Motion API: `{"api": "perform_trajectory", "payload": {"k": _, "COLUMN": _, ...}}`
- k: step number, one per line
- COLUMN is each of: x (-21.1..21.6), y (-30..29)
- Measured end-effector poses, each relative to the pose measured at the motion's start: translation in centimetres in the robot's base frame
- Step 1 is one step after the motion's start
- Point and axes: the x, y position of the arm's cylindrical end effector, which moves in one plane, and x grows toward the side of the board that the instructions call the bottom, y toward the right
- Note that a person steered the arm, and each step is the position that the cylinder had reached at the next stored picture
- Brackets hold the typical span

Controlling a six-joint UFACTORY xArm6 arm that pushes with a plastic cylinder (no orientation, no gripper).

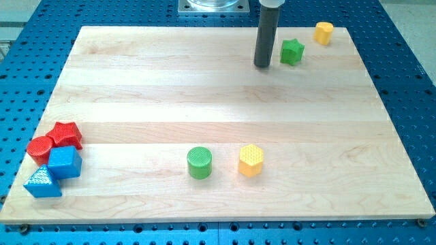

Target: Place the yellow hexagon diagonally top right to the green circle

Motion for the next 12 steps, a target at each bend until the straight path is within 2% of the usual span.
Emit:
{"api": "perform_trajectory", "payload": {"k": 1, "x": -1.7, "y": 3.7}}
{"api": "perform_trajectory", "payload": {"k": 2, "x": 0.9, "y": 1.9}}
{"api": "perform_trajectory", "payload": {"k": 3, "x": 9.4, "y": 2.3}}
{"api": "perform_trajectory", "payload": {"k": 4, "x": 17.3, "y": 7.0}}
{"api": "perform_trajectory", "payload": {"k": 5, "x": 27.5, "y": 2.4}}
{"api": "perform_trajectory", "payload": {"k": 6, "x": 30.2, "y": -7.1}}
{"api": "perform_trajectory", "payload": {"k": 7, "x": 23.6, "y": -7.2}}
{"api": "perform_trajectory", "payload": {"k": 8, "x": 17.7, "y": -4.6}}
{"api": "perform_trajectory", "payload": {"k": 9, "x": 21.5, "y": -3.5}}
{"api": "perform_trajectory", "payload": {"k": 10, "x": 20.1, "y": -5.5}}
{"api": "perform_trajectory", "payload": {"k": 11, "x": 23.4, "y": -7.7}}
{"api": "perform_trajectory", "payload": {"k": 12, "x": 27.6, "y": -7.5}}
